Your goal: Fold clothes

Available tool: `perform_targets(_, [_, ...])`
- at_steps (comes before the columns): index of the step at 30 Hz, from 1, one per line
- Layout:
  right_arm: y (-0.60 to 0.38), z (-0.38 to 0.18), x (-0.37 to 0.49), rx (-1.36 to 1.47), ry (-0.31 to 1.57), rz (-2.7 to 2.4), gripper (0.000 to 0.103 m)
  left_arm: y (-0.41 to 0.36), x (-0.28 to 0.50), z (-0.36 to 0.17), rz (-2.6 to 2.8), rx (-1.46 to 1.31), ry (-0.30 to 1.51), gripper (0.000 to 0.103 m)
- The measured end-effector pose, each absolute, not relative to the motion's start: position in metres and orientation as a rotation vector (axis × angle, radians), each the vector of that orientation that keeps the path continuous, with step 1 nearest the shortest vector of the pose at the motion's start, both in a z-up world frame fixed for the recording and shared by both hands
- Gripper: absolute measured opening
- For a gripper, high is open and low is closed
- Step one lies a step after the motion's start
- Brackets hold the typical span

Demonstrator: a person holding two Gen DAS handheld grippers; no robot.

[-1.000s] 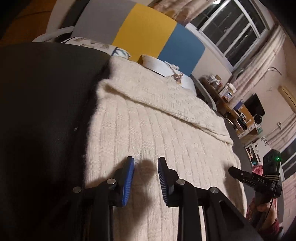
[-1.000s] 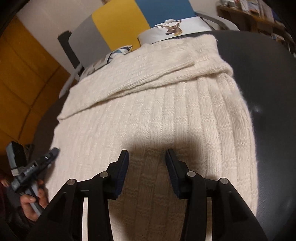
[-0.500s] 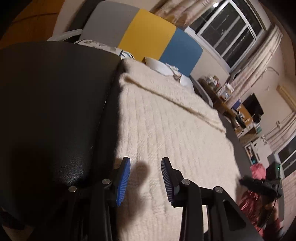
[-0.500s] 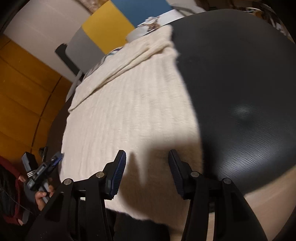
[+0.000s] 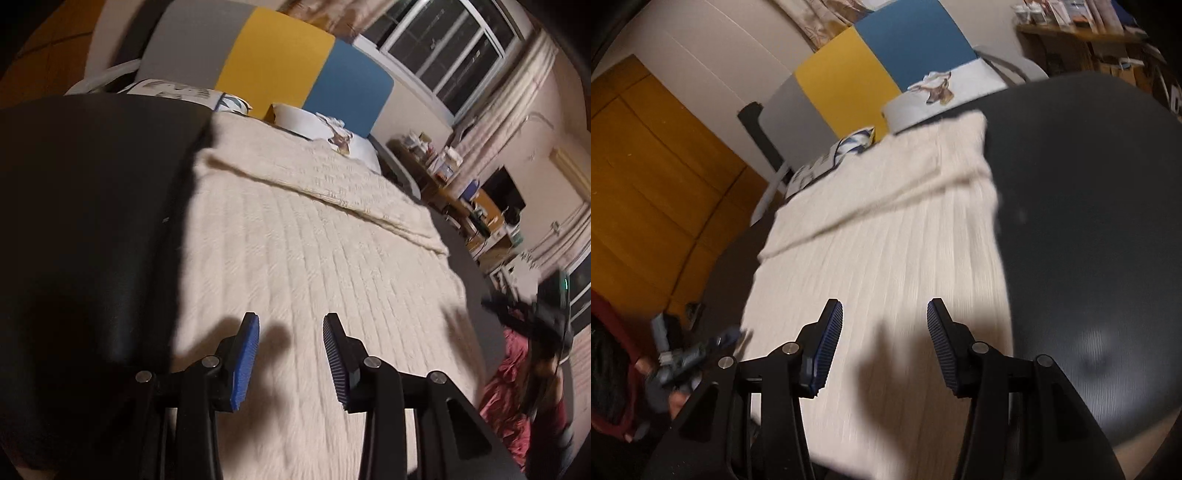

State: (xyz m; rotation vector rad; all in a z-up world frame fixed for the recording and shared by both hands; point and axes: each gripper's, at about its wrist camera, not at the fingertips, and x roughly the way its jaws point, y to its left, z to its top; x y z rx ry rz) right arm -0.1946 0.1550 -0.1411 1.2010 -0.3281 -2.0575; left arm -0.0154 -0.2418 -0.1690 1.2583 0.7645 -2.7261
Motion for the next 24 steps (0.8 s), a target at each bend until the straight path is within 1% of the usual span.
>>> perform_targets(3, [0.137,-0.16,-0.235,1.26,-0.321,-2.096,0.054,-0.236,-0.02,-0.176,-2.733,1.28,0.689,0.036])
perform_targets(6, [0.133,-0.184,-0.259,1.355,-0.316,-2.11,0.053,-0.232,-0.018,-0.175,-2.763,1.313,0.577,0.035])
perform_targets(7, [0.137,-0.188,-0.262,1.368,-0.316,-2.126,0.047,-0.233,-0.015,-0.173,-2.767,1.324,0.579,0.035])
perform_targets(12, [0.137,-0.174,-0.27,1.34,-0.317,-2.127,0.048,-0.25,-0.046,-0.155,-2.813,1.244,0.694,0.036])
perform_targets(14, [0.129,-0.165,-0.278,1.298,-0.314,-2.127,0.053,-0.251,-0.068,-0.15,-2.821,1.221,0.679,0.036])
perform_targets(15, [0.125,-0.161,-0.282,1.276,-0.312,-2.127,0.053,-0.25,-0.08,-0.15,-2.81,1.225,0.65,0.036])
perform_targets(17, [0.117,-0.172,-0.294,1.34,-0.297,-2.131,0.053,-0.251,-0.099,-0.161,-2.734,1.312,0.611,0.036])
perform_targets(19, [0.117,-0.188,-0.296,1.431,-0.273,-2.137,0.052,-0.255,-0.105,-0.163,-2.745,1.326,0.685,0.036])
perform_targets(21, [0.123,-0.185,-0.291,1.401,-0.295,-2.127,0.052,-0.259,-0.112,-0.159,-2.79,1.301,0.763,0.036])
perform_targets(22, [0.127,-0.182,-0.29,1.372,-0.336,-2.109,0.053,-0.259,-0.12,-0.153,-2.81,1.278,0.772,0.036])
perform_targets(24, [0.134,-0.177,-0.291,1.298,-0.481,-2.031,0.055,-0.254,-0.141,-0.143,-2.85,1.253,0.766,0.036])
